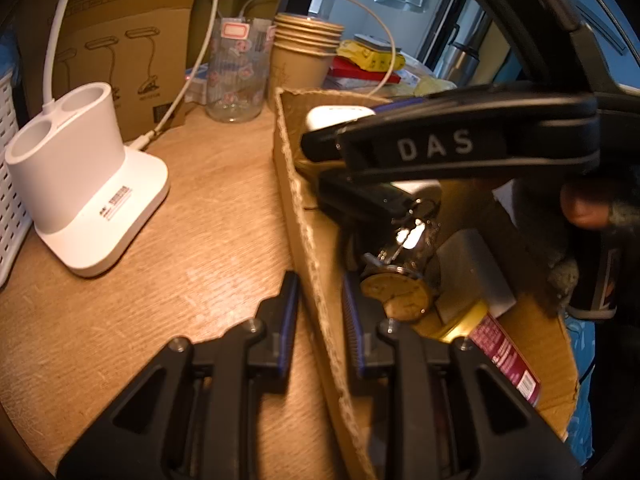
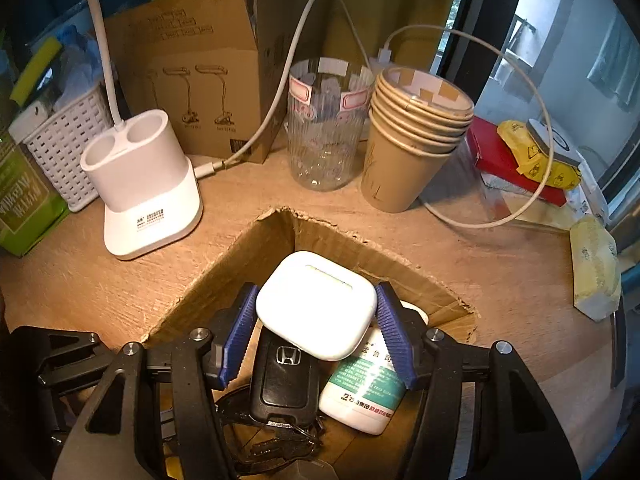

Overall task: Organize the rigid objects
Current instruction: 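Carry the white earbud case into the box and open the right gripper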

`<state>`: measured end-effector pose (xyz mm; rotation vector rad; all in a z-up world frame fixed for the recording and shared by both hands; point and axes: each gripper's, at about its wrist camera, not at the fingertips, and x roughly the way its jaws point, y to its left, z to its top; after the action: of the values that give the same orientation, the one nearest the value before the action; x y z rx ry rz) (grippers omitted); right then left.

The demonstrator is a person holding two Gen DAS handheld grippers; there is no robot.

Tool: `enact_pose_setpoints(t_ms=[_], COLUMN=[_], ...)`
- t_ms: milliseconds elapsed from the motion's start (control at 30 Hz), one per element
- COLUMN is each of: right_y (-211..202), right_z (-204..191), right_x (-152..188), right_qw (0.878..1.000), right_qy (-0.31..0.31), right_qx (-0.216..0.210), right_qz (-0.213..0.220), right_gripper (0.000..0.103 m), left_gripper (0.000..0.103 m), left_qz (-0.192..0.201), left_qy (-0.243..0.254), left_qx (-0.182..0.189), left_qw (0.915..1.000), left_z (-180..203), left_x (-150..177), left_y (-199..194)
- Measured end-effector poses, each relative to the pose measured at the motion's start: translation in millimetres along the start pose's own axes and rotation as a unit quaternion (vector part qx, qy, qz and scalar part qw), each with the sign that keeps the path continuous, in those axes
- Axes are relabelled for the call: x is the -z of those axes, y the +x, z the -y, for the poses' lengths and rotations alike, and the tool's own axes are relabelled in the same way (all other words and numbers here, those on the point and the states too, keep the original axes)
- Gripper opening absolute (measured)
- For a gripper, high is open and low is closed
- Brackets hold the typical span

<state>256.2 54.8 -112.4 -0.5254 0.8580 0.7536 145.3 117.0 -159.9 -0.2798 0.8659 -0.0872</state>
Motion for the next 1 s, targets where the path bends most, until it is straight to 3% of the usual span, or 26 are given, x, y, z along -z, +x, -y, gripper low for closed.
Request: enact_pose_setpoints(t_ms=[500,600,1000], right_y=[8.0,8.1,-18.5], right_z=[7.5,7.7,17.9], right_x=[0.4,-1.5,4.5], right_qw=[1.0,0.999,0.997], right_qy=[0.02,0.024,0.063], right_qx=[-0.002,-0.007,-0.014], right_qz=[-0.023,-0.024,0.033], right_gripper=[0.063,0.078,0.08], left_gripper=[0.024,0.024,0.024], left_qz=[0.0,0.0,0.0], left_qy=[0.0,0.0,0.0], left_qx=[0.0,0.0,0.0], left_qw=[1.0,1.0,1.0], left_z=[-0.7,0.4,-2.4], left_x=[0.0,0.2,-0.6], left_y=[-0.3,-0.1,-0.1])
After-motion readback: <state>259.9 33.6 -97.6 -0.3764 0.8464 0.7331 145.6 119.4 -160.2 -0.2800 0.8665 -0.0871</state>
